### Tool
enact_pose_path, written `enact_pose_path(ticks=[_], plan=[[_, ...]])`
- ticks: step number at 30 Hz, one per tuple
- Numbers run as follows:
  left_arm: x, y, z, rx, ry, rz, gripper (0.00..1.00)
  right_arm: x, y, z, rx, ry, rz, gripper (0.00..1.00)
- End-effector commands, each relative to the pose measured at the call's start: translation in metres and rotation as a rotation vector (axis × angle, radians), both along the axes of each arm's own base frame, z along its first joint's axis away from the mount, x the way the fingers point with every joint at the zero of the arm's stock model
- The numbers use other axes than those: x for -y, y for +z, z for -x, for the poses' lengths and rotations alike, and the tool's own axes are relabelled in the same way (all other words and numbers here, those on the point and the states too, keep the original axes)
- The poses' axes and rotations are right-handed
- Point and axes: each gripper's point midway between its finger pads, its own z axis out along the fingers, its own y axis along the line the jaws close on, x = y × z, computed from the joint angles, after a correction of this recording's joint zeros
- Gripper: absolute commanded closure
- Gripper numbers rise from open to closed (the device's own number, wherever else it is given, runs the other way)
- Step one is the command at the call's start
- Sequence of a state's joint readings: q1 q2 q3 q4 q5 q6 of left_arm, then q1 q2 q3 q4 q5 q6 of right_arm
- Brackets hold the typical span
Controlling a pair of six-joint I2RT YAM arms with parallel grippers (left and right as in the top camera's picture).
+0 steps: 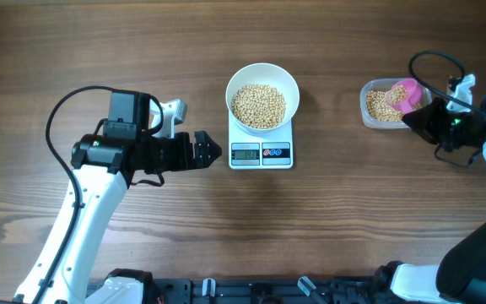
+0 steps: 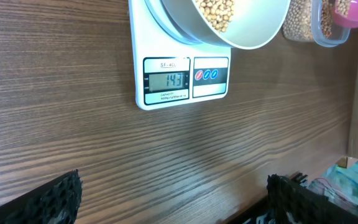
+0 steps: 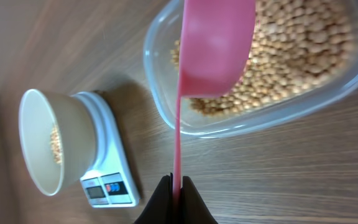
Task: Scoop item into bowl and weigh 150g on scale
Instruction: 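Drag the scoop through the soybeans and lift it filled, then carry the filled scoop left over the white bowl on the scale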
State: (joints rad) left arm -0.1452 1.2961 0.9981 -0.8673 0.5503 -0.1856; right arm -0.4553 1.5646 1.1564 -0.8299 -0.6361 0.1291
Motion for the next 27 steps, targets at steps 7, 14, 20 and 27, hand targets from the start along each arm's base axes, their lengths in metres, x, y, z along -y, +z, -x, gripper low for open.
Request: enact_pose_path(ticks=[7,14,20,27], plan=[[0.004,0.009,-0.004,0.024,-0.007,0.016,0.00,-0.019,0.044,-0.004,0.164,0.090,-0.070,0.96],[0.003,0.009,-0.004,0.024,-0.007,0.016,0.00,-0.027,0.075,0.005,0.253,0.113,-0.041,0.96],[0.003,0.009,-0.004,0.024,-0.007,0.016,0.00,-0.062,0.129,0.012,0.463,0.251,-0.175,0.96],[0.004,0.009,-0.004,0.024,-0.007,0.016,0.00,-0.093,0.137,0.016,0.483,0.344,-0.194,0.96]])
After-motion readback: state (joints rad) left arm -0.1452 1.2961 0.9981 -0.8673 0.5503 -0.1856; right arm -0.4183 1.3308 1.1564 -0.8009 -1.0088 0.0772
